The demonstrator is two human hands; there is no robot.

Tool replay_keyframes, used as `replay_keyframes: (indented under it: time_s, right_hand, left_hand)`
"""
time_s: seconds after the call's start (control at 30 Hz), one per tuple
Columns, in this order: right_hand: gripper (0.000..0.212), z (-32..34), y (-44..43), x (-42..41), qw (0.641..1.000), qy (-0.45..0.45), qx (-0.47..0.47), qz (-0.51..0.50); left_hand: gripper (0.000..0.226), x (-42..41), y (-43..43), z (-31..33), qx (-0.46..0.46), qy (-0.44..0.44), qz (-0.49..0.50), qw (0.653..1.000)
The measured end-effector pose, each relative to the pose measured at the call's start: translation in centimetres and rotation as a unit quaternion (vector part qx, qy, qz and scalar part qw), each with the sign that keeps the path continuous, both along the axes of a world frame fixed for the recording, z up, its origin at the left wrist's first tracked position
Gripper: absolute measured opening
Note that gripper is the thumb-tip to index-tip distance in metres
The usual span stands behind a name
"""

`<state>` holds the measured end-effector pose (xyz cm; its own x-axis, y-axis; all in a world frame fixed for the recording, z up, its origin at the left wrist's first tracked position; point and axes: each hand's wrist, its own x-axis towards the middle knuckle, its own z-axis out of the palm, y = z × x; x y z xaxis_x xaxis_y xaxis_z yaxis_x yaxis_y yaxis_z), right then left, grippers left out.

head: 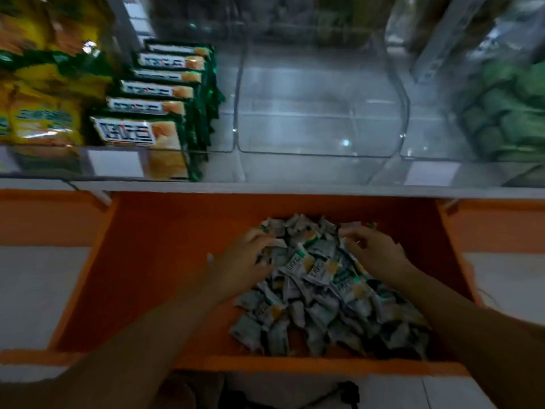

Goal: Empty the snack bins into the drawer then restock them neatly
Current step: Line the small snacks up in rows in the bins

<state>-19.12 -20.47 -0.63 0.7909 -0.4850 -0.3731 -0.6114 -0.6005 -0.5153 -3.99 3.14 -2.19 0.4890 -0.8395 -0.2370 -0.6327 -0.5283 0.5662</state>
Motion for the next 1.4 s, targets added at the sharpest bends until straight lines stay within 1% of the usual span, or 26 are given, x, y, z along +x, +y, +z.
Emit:
replay_keyframes:
  time_s: [0.07,0.17,0.23,0.3,0.37,0.43,0.5,0.57,0.63,0.7,0.73,0.8,0.83,0.87,0.93,0.97,1.07,1.17,1.23,1.3,1.33,1.4]
  right_hand:
    - [0.032,-3.0,-0.8,-1.1,0.997,0.053,0.057,-0.005]
    - [0.045,-5.9,-0.1,-1.4,0.993,0.060,0.102,-0.018]
    - [0.058,-7.6,0.7,-1.0,0.992,0.065,0.102,-0.038]
    - [0.068,-9.2,1.4,-0.8,0.994,0.086,0.064,-0.032]
    - [0.069,-10.2,1.8,-0.7,0.995,0.092,0.029,-0.025]
    - [0.067,-10.6,1.8,-0.7,0.996,0.081,0.025,-0.041]
    - [0.065,-10.4,1.8,-0.9,0.995,0.064,0.046,-0.062]
    - [0.060,-9.8,1.7,-1.0,0.990,0.034,0.092,-0.100]
    - [0.051,-8.5,1.5,-0.9,0.978,-0.007,0.148,-0.150]
    - [0.033,-6.9,1.4,-0.8,0.964,-0.038,0.192,-0.179]
    - [0.030,-6.0,1.4,-1.0,0.959,-0.051,0.206,-0.187]
    - [0.034,-4.1,1.4,-1.2,0.948,-0.081,0.235,-0.197]
    - [0.031,-2.8,1.5,-1.3,0.943,-0.099,0.252,-0.196]
    - [0.030,-1.5,1.5,-1.4,0.937,-0.116,0.266,-0.193]
    - [0.037,1.3,1.9,-1.3,0.930,-0.156,0.281,-0.176]
    - [0.037,2.8,2.1,-1.1,0.927,-0.182,0.282,-0.167]
    - [0.026,6.8,3.0,0.0,0.910,-0.255,0.292,-0.147]
    - [0.024,10.2,3.6,2.0,0.909,-0.287,0.278,-0.123]
    - [0.023,12.5,3.6,4.0,0.898,-0.323,0.273,-0.119]
    - [0.024,14.3,3.0,6.6,0.882,-0.370,0.262,-0.130]
    - [0.025,14.8,2.4,8.4,0.880,-0.384,0.248,-0.130]
    - [0.028,15.0,1.1,12.4,0.895,-0.383,0.196,-0.117]
  left_hand:
    - [0.055,-1.6,-2.6,-2.8,0.049,0.042,0.006,0.998]
    - [0.062,-3.2,-5.2,-6.9,0.092,0.095,0.034,0.991]
    - [0.065,-3.7,-6.3,-9.2,0.112,0.129,0.063,0.983]
    - [0.065,-3.8,-6.9,-11.0,0.126,0.131,0.093,0.979]
    - [0.064,-3.6,-7.5,-12.0,0.134,0.117,0.112,0.978]
    - [0.064,-3.2,-8.1,-12.2,0.132,0.119,0.130,0.976]
    - [0.077,-2.9,-8.3,-12.0,0.142,0.154,0.164,0.964]
    - [0.085,-2.7,-8.1,-11.4,0.144,0.190,0.195,0.951]
    - [0.082,-2.8,-7.8,-10.1,0.103,0.224,0.219,0.944]
    - [0.069,-2.9,-7.5,-8.0,0.041,0.262,0.234,0.935]
    - [0.061,-3.0,-7.2,-6.7,0.014,0.278,0.235,0.931]
    - [0.048,-3.0,-6.5,-3.7,-0.039,0.290,0.234,0.927]
    - [0.043,-2.9,-6.1,-2.0,-0.067,0.287,0.230,0.928]
    - [0.039,-2.6,-5.7,-0.4,-0.093,0.275,0.222,0.931]
    - [0.033,-2.1,-5.0,3.1,-0.139,0.250,0.202,0.937]
    - [0.031,-1.9,-4.7,4.9,-0.158,0.240,0.200,0.937]
    - [0.025,-0.9,-4.0,9.4,-0.194,0.217,0.204,0.935]
    - [0.027,0.5,-3.6,13.3,-0.242,0.177,0.209,0.931]
    - [0.032,2.1,-3.2,15.3,-0.291,0.144,0.243,0.914]
    - [0.034,3.9,-2.9,16.5,-0.340,0.142,0.291,0.883]
    - [0.034,4.9,-2.7,16.7,-0.354,0.140,0.311,0.871]
    - [0.027,6.7,-2.2,17.0,-0.361,0.128,0.331,0.862]
